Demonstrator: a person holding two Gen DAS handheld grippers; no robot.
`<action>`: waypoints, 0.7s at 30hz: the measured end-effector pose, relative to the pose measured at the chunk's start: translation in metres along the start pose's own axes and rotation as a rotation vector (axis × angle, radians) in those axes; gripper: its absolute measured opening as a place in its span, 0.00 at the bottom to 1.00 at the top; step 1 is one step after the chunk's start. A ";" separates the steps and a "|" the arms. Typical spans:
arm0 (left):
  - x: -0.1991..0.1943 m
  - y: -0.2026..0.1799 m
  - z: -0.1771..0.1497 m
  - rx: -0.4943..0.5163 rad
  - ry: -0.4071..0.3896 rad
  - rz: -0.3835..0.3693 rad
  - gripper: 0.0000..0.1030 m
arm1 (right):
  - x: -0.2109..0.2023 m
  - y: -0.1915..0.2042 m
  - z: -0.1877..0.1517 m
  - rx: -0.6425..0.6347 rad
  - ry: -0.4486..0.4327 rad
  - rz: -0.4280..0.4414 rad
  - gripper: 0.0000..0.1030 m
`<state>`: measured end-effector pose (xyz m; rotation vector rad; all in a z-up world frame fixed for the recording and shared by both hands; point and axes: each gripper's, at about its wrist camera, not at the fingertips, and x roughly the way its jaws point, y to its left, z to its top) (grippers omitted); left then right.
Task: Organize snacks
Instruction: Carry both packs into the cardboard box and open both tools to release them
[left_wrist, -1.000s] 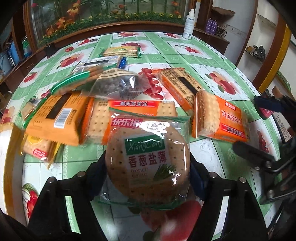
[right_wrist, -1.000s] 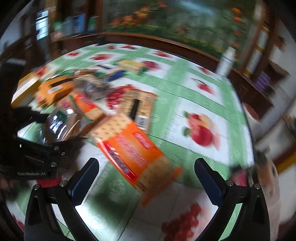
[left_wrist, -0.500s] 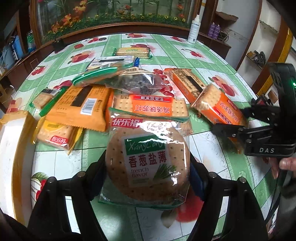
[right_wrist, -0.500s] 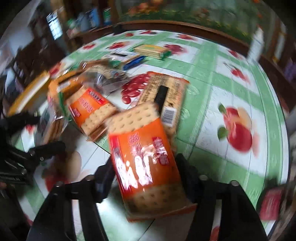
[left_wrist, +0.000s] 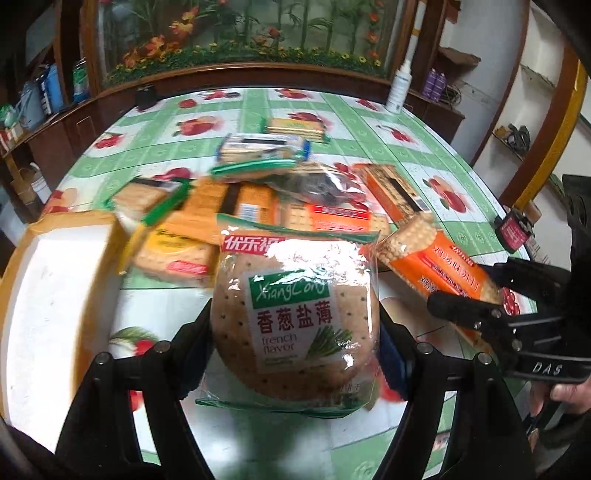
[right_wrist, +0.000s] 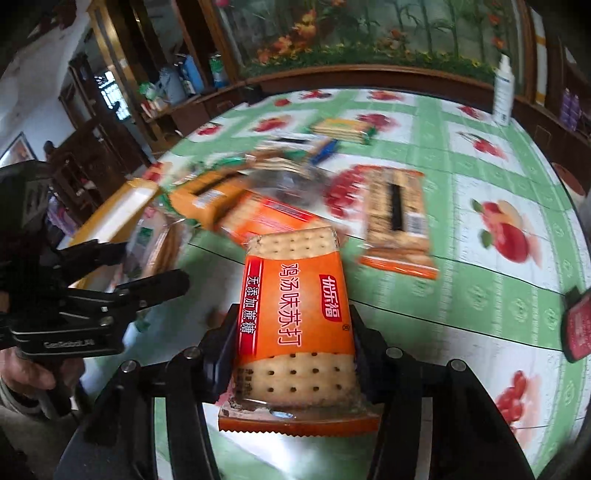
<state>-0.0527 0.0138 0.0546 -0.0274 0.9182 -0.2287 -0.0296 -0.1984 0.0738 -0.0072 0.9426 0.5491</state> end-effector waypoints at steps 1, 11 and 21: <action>-0.003 0.004 0.000 -0.006 -0.002 0.000 0.75 | 0.001 0.006 0.001 -0.003 -0.002 0.006 0.52; -0.058 0.099 0.000 -0.093 -0.038 0.108 0.75 | 0.027 0.092 0.044 -0.111 -0.038 0.134 0.52; -0.055 0.192 -0.011 -0.179 0.024 0.237 0.75 | 0.096 0.179 0.092 -0.164 -0.008 0.219 0.52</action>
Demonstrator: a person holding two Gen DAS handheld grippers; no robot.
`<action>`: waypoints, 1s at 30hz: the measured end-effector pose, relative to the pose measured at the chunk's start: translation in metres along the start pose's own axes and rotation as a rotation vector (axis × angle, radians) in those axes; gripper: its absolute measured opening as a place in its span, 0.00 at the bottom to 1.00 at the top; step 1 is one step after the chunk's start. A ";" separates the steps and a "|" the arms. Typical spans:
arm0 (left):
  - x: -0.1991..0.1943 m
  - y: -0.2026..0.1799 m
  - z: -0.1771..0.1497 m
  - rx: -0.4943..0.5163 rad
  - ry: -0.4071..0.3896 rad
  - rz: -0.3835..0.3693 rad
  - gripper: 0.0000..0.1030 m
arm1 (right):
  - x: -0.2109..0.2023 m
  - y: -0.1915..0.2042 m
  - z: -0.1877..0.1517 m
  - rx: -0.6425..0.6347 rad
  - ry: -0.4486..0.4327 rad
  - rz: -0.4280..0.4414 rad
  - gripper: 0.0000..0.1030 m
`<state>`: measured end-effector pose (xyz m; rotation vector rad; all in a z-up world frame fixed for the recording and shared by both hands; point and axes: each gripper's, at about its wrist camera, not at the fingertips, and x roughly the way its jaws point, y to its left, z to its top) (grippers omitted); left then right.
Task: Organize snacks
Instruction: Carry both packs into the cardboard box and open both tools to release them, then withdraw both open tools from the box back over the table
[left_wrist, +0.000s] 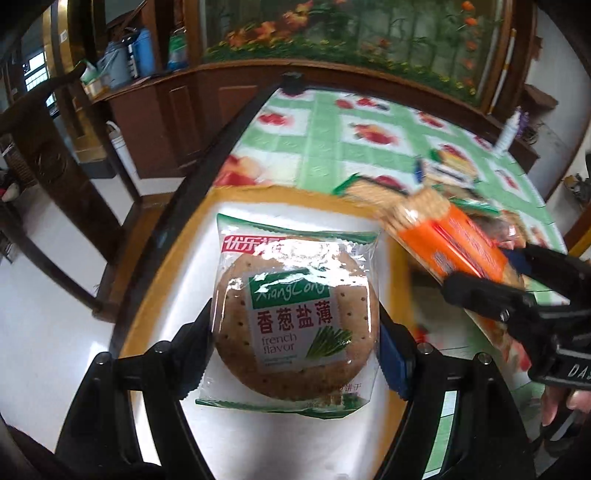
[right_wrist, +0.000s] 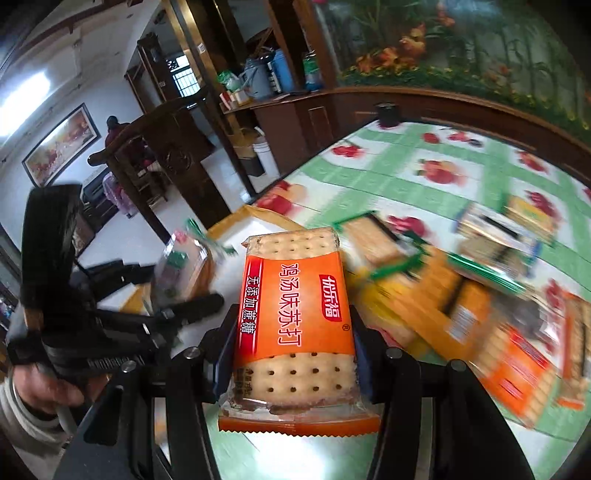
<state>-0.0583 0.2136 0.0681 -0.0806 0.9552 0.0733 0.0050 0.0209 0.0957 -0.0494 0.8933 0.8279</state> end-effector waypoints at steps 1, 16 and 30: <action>0.004 0.005 0.000 -0.002 0.006 0.009 0.75 | 0.008 0.005 0.005 -0.001 0.007 0.002 0.52; 0.043 0.042 -0.012 -0.064 0.098 0.078 0.76 | 0.101 0.039 0.019 -0.058 0.157 -0.088 0.52; 0.032 0.035 -0.012 -0.042 0.062 0.139 0.85 | 0.080 0.049 0.022 -0.066 0.126 -0.115 0.67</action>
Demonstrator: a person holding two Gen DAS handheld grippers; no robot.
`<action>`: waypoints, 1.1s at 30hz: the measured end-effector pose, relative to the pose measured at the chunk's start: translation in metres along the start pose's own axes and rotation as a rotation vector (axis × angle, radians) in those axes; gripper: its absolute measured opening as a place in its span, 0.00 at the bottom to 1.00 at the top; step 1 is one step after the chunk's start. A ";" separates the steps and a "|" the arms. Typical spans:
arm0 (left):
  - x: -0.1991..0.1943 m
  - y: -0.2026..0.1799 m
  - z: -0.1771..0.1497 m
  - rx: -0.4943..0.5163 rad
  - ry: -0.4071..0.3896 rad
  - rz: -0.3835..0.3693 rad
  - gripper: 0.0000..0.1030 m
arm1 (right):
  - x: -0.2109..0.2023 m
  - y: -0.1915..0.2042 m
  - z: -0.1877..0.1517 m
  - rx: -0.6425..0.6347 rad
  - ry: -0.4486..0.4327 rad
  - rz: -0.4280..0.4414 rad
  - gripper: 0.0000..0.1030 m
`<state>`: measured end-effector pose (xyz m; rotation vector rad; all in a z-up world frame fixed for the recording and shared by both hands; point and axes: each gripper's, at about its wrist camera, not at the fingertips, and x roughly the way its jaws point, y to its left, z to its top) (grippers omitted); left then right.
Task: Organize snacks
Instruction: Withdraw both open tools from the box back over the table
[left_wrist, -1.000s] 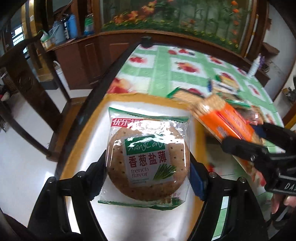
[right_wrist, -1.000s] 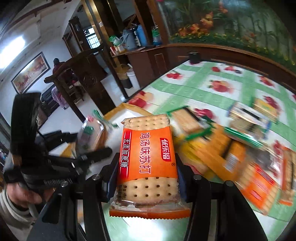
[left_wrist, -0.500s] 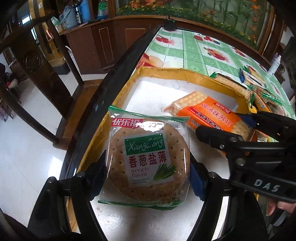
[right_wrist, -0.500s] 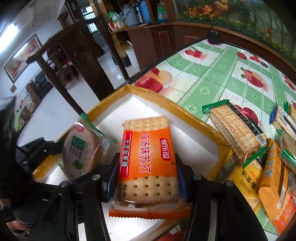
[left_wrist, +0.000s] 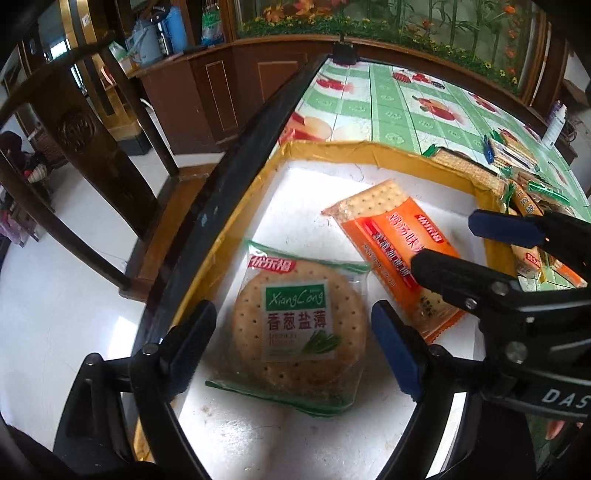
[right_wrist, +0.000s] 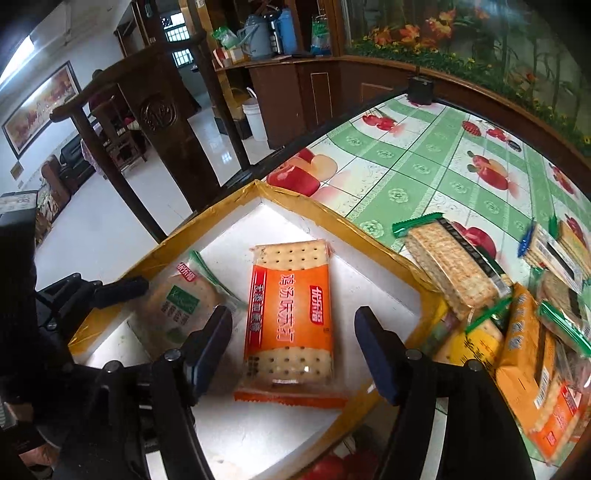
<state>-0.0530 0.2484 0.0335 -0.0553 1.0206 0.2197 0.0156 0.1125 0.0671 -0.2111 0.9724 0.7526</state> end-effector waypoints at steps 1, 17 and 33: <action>-0.003 -0.001 0.000 0.001 -0.010 0.004 0.85 | -0.002 -0.001 -0.001 0.003 -0.005 0.003 0.67; -0.047 -0.043 0.003 0.050 -0.129 -0.010 0.88 | -0.081 -0.032 -0.024 0.080 -0.158 -0.041 0.74; -0.058 -0.122 0.019 0.039 -0.125 -0.264 0.91 | -0.146 -0.140 -0.107 0.294 -0.154 -0.217 0.77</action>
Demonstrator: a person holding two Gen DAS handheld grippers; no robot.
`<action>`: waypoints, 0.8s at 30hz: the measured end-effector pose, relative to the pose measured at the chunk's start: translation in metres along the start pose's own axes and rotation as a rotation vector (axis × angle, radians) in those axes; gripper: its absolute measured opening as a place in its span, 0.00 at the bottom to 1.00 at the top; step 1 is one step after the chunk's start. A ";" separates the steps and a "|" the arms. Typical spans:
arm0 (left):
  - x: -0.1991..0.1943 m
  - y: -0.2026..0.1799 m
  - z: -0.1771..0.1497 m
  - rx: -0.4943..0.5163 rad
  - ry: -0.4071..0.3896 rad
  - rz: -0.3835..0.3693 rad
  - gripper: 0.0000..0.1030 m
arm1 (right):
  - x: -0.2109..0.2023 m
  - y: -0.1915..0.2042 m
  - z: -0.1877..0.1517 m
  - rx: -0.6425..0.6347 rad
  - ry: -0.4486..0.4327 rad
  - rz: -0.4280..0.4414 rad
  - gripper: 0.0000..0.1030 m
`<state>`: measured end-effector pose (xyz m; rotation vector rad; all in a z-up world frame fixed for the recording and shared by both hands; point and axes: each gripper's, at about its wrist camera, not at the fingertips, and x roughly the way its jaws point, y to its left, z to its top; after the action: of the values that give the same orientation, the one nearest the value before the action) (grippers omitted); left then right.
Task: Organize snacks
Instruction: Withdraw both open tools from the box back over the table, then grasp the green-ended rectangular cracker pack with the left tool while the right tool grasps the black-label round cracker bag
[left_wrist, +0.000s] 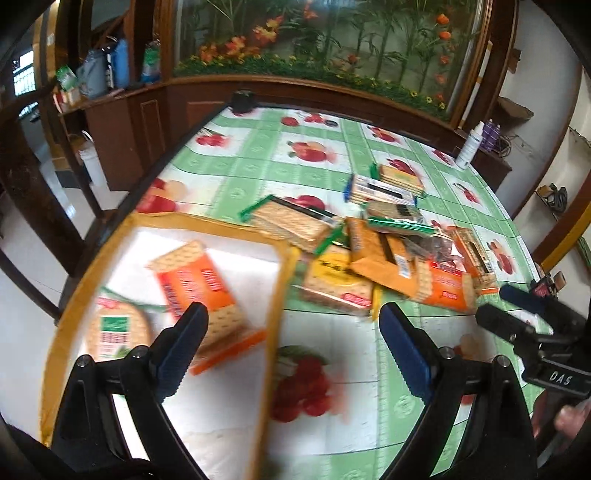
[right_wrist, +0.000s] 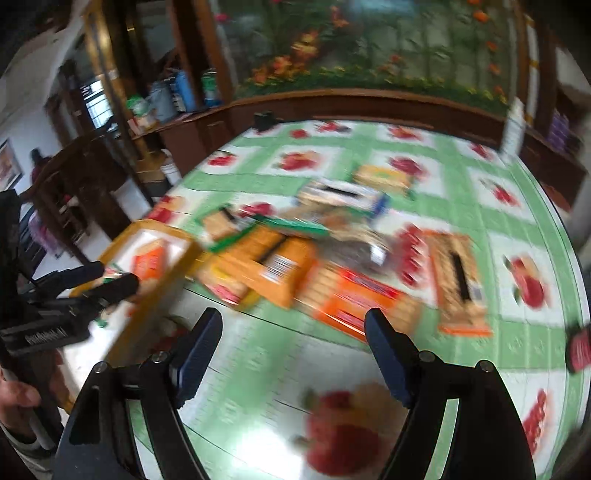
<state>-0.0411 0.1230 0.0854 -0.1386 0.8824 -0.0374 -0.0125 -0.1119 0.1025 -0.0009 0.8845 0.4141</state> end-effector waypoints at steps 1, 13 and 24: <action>0.002 -0.003 0.002 0.005 0.003 0.001 0.91 | 0.000 -0.008 -0.003 0.021 0.008 -0.004 0.77; 0.022 -0.014 0.036 0.068 0.063 0.038 0.91 | 0.010 -0.032 0.014 0.096 0.022 0.052 0.77; 0.067 0.022 0.091 -0.046 0.134 0.051 0.91 | 0.062 -0.020 0.079 0.131 0.108 0.101 0.77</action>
<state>0.0711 0.1481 0.0878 -0.1582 1.0209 0.0220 0.0884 -0.0947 0.1025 0.1438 1.0199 0.4528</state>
